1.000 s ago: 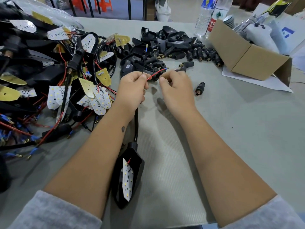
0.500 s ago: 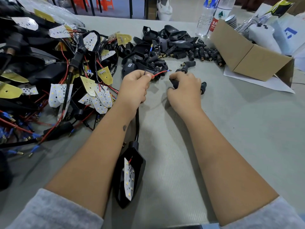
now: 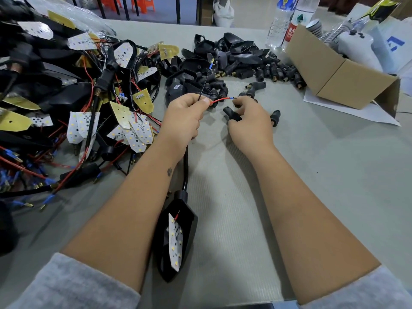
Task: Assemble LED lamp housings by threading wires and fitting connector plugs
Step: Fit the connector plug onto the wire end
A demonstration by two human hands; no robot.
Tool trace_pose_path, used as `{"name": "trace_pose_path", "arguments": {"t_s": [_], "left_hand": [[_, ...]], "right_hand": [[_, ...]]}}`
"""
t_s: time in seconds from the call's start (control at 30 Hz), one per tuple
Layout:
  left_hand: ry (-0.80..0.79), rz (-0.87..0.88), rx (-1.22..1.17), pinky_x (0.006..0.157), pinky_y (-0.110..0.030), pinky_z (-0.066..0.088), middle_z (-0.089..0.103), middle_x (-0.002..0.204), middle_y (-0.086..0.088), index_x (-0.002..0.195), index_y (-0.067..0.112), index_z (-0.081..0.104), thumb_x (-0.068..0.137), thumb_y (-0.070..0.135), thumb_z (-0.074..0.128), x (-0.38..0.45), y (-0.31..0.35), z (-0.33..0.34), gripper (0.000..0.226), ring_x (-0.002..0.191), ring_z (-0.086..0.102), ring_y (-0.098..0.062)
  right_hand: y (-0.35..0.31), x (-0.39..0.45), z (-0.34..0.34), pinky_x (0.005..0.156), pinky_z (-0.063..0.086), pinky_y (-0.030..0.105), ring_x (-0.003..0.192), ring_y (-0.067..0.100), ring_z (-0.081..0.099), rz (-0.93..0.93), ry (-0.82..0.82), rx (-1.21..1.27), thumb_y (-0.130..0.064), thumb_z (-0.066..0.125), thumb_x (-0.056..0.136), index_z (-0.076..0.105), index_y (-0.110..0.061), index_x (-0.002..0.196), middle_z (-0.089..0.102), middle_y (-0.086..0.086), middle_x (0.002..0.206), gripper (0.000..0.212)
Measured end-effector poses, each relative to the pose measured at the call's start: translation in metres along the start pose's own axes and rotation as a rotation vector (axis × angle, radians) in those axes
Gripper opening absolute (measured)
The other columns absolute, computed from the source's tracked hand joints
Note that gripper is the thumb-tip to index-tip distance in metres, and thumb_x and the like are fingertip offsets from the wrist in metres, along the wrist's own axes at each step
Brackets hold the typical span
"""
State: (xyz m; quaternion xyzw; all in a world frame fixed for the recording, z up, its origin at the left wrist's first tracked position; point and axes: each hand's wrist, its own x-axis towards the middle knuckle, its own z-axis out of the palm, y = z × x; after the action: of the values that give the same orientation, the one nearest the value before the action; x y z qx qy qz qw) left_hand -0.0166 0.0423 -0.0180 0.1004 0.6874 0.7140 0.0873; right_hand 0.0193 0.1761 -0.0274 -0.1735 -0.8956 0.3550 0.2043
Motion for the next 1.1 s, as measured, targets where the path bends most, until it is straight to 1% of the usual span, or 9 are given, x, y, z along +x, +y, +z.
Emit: {"name": "trace_pose_path", "arguments": {"t_s": [0.1, 0.23, 0.37, 0.47, 0.53, 0.67, 0.83, 0.97, 1.1], "left_hand": [[0.005, 0.003, -0.006, 0.037, -0.016, 0.019, 0.033, 0.051, 0.012, 0.077, 0.021, 0.058, 0.098, 0.016, 0.053, 0.0000, 0.0005, 0.0000, 0.023, 0.042, 0.022, -0.005], [0.004, 0.020, -0.028, 0.036, -0.016, 0.019, 0.032, 0.049, 0.013, 0.075, 0.022, 0.057, 0.098, 0.017, 0.055, -0.0010, 0.0008, -0.0006, 0.023, 0.042, 0.022, -0.005], [0.011, 0.038, -0.065, 0.036, -0.016, 0.020, 0.032, 0.049, 0.014, 0.079, 0.022, 0.060, 0.097, 0.018, 0.058, -0.0019, 0.0015, -0.0018, 0.018, 0.040, 0.022, -0.004], [0.038, 0.060, -0.073, 0.036, -0.016, 0.019, 0.035, 0.052, 0.012, 0.082, 0.023, 0.065, 0.095, 0.018, 0.061, -0.0029, 0.0019, -0.0022, 0.015, 0.041, 0.022, -0.004], [0.057, 0.069, -0.075, 0.037, -0.017, 0.020, 0.039, 0.054, 0.011, 0.084, 0.023, 0.067, 0.095, 0.017, 0.061, -0.0034, 0.0021, -0.0027, 0.014, 0.041, 0.022, -0.005], [0.086, 0.069, -0.076, 0.037, -0.016, 0.021, 0.040, 0.045, 0.017, 0.082, 0.022, 0.067, 0.094, 0.016, 0.062, -0.0040, 0.0032, -0.0030, 0.015, 0.040, 0.023, -0.004], [0.112, 0.012, -0.153, 0.037, -0.017, 0.019, 0.028, 0.047, 0.013, 0.079, 0.019, 0.066, 0.095, 0.016, 0.060, -0.0010, 0.0037, -0.0066, 0.017, 0.042, 0.019, -0.006], [0.114, 0.002, -0.152, 0.037, -0.018, 0.019, 0.026, 0.048, 0.012, 0.079, 0.019, 0.067, 0.094, 0.017, 0.061, -0.0006, 0.0034, -0.0066, 0.017, 0.042, 0.019, -0.006], [0.131, 0.028, -0.083, 0.039, -0.018, 0.022, 0.032, 0.044, 0.016, 0.079, 0.020, 0.066, 0.094, 0.018, 0.062, -0.0024, 0.0034, -0.0050, 0.016, 0.041, 0.022, -0.006]], "right_hand": [[-0.0004, 0.0006, -0.0009, 0.082, 0.044, 0.028, 0.103, 0.017, 0.056, 0.034, 0.002, 0.120, 0.001, 0.054, 0.083, 0.053, -0.020, 0.133, 0.059, -0.002, 0.114, 0.054], [-0.0022, 0.0013, -0.0022, 0.069, 0.042, 0.014, 0.092, 0.006, 0.056, 0.088, 0.036, 0.279, 0.002, 0.051, 0.082, 0.064, -0.021, 0.116, 0.062, -0.013, 0.097, 0.043], [-0.0063, -0.0008, -0.0030, 0.074, 0.044, 0.012, 0.088, -0.005, 0.056, 0.073, 0.045, 0.404, 0.007, 0.047, 0.079, 0.067, -0.024, 0.102, 0.066, -0.015, 0.096, 0.044], [-0.0079, -0.0014, -0.0028, 0.070, 0.043, 0.007, 0.082, -0.008, 0.055, 0.050, 0.060, 0.451, 0.009, 0.047, 0.078, 0.066, -0.026, 0.096, 0.063, -0.018, 0.091, 0.044], [-0.0082, -0.0014, -0.0025, 0.066, 0.041, 0.004, 0.081, -0.007, 0.053, 0.038, 0.060, 0.456, 0.010, 0.047, 0.078, 0.066, -0.025, 0.097, 0.064, -0.017, 0.093, 0.044], [-0.0079, -0.0020, -0.0024, 0.058, 0.039, 0.004, 0.069, -0.009, 0.051, 0.032, 0.051, 0.473, 0.014, 0.043, 0.076, 0.068, -0.021, 0.101, 0.064, -0.013, 0.093, 0.049], [-0.0059, -0.0010, -0.0018, 0.051, 0.036, 0.006, 0.070, -0.002, 0.052, 0.084, 0.071, 0.528, 0.016, 0.039, 0.074, 0.068, -0.019, 0.098, 0.061, -0.013, 0.086, 0.051], [-0.0051, -0.0008, -0.0010, 0.050, 0.036, 0.006, 0.059, -0.012, 0.050, 0.083, 0.069, 0.529, 0.016, 0.039, 0.074, 0.066, -0.022, 0.095, 0.061, -0.014, 0.086, 0.051], [-0.0042, 0.0005, 0.0004, 0.054, 0.038, 0.006, 0.061, -0.014, 0.050, 0.076, 0.070, 0.518, 0.015, 0.041, 0.075, 0.067, -0.020, 0.097, 0.065, -0.008, 0.091, 0.049]]}}
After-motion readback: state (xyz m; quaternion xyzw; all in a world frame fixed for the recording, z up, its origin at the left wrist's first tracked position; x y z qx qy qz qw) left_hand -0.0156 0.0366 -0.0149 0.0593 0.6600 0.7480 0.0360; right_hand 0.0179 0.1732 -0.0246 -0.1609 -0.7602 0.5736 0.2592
